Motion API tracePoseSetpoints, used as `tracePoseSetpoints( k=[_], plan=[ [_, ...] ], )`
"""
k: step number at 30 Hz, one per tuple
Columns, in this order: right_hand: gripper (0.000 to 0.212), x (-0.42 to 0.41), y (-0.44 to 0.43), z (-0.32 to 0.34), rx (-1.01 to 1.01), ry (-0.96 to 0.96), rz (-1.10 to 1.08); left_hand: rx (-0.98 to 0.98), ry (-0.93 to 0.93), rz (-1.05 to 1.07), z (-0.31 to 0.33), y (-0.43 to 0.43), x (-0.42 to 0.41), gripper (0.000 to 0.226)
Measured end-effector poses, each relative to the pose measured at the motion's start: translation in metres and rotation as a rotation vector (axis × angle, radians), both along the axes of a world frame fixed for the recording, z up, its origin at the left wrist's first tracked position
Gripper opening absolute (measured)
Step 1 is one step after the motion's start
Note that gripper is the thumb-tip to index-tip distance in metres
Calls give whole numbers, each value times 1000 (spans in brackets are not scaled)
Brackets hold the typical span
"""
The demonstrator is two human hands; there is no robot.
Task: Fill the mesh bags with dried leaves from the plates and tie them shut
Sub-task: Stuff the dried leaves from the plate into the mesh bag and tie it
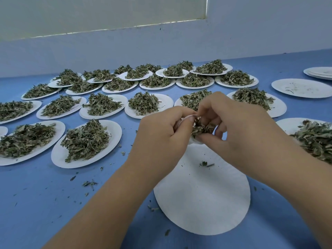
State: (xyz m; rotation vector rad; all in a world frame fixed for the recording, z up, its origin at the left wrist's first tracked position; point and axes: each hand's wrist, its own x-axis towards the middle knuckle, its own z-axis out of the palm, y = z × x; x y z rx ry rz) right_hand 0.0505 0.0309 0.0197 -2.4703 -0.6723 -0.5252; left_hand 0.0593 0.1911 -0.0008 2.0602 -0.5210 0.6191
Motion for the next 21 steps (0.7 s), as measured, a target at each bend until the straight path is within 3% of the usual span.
tracePoseSetpoints(
  k=[7,12,18,21],
  plan=[
    [12,-2,3,2,-122,-86,-4,-48,57,-20,0,1,-1,20],
    [28,-3,0,0,101,-69,35,-82,60,-18,2,0,-1,18],
    [2,0,4,-2,-14,-162,10,-73,54,-35,1,0,-1,20],
    [4,0,4,-3,-7,-102,-33,-53,49,-40,0,1,0,22]
  ],
)
